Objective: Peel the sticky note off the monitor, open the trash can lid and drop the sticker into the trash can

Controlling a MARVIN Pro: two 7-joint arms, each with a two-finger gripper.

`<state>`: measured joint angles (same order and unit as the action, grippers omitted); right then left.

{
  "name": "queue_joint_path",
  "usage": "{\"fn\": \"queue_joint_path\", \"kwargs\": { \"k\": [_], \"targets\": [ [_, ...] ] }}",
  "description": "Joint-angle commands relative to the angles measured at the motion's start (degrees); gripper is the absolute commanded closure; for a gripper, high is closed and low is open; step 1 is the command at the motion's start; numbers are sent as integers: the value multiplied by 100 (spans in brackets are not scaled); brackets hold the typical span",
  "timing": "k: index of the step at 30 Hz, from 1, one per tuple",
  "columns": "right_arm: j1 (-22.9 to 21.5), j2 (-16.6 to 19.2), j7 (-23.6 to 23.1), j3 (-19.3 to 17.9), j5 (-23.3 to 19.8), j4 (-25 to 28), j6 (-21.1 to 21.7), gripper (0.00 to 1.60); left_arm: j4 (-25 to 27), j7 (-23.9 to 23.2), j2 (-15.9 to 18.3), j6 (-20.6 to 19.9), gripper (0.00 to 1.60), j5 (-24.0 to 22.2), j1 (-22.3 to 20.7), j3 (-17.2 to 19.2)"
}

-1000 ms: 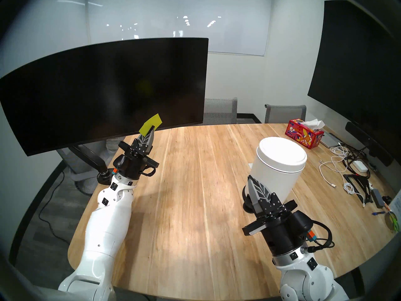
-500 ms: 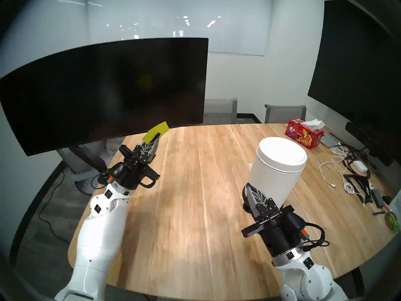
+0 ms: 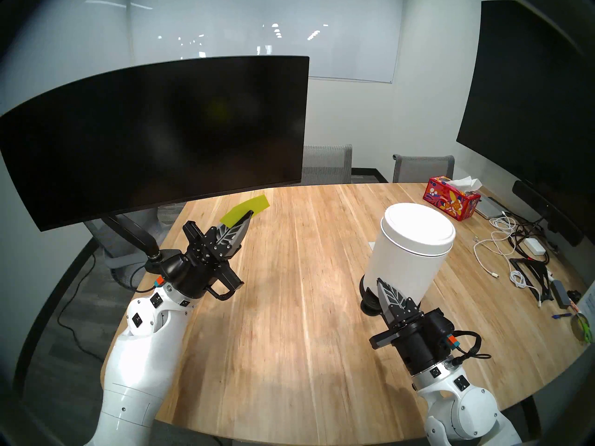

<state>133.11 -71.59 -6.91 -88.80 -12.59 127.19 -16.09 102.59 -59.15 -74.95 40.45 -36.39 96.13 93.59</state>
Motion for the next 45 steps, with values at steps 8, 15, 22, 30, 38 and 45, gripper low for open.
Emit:
{"fn": "queue_joint_path", "kwargs": {
  "k": [8, 15, 22, 30, 38, 45],
  "targets": [
    [32, 148, 111, -459, -93, -234, 571, 160, 1199, -84, 295, -676, 160, -297, 827, 180],
    [35, 236, 85, -602, -183, -289, 949, 160, 1810, -158, 427, -1255, 160, -297, 1431, 116],
    [-8, 320, -18, -534, -275, -198, 1299, 160, 2312, -231, 557, -1846, 160, -189, 1867, -80],
    [-141, 443, -198, -487, -420, -123, 1847, 160, 3033, 99, 698, -2620, 160, 111, 2556, 51],
    [-478, 615, -369, -519, -615, -290, 2737, 160, 3629, 993, 678, -3621, 160, 909, 2986, 231],
    [-942, 616, -454, -330, -708, -389, 3250, 160, 3741, 1690, 522, -4240, 160, 1664, 2599, -196]
  ]
}}
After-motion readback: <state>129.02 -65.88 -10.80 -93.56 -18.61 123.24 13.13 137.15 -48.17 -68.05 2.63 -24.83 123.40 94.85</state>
